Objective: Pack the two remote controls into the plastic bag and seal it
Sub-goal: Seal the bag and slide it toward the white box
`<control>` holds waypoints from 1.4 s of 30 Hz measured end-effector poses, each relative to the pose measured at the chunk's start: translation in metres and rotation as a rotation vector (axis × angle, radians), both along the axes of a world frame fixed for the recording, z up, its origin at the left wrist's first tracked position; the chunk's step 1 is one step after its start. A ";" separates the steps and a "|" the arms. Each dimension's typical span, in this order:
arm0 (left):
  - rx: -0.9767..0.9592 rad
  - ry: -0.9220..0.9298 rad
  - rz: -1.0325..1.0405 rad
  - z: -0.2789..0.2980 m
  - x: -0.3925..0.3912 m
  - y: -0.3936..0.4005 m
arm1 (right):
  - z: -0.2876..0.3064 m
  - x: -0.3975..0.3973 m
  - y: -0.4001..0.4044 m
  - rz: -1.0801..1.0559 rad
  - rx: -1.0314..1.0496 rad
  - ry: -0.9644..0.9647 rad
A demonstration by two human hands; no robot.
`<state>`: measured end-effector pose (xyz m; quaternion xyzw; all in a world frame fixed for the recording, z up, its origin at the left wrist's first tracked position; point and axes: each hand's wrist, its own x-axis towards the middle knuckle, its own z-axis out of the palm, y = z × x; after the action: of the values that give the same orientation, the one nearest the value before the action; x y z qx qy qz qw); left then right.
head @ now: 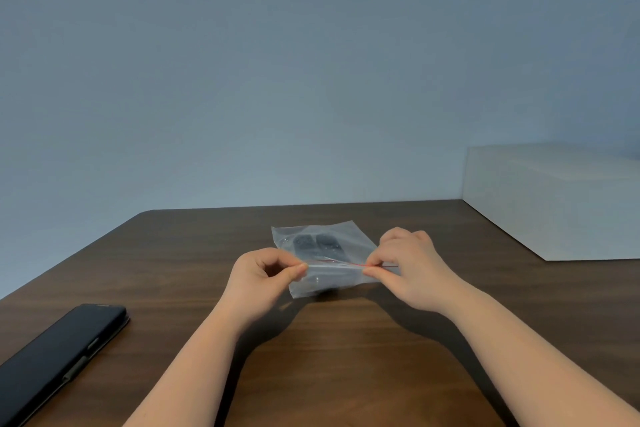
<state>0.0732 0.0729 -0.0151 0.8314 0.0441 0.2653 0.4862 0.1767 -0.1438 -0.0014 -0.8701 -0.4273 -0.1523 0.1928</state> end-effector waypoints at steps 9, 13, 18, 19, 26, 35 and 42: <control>0.025 0.019 0.029 -0.002 -0.004 0.002 | -0.002 0.006 -0.021 -0.094 0.033 0.093; 0.009 0.025 0.038 -0.003 -0.001 0.005 | 0.001 0.009 -0.033 -0.137 0.057 0.166; -0.008 0.025 0.051 -0.005 0.000 0.006 | 0.004 0.012 -0.050 -0.187 0.135 0.273; -0.007 0.026 0.047 -0.005 0.000 0.006 | 0.004 0.012 -0.052 -0.185 0.136 0.285; -0.044 0.044 0.006 -0.007 0.000 0.006 | 0.004 0.015 -0.055 -0.209 0.158 0.275; -0.148 0.297 -0.278 -0.007 -0.003 0.005 | 0.002 0.016 -0.058 -0.146 0.244 0.525; 0.370 0.261 0.070 -0.021 0.013 0.003 | -0.016 0.026 -0.037 -0.094 0.004 0.394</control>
<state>0.0861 0.0762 -0.0356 0.9317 0.0862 0.1759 0.3060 0.2023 -0.1810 -0.0173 -0.9017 -0.3400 0.0113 0.2669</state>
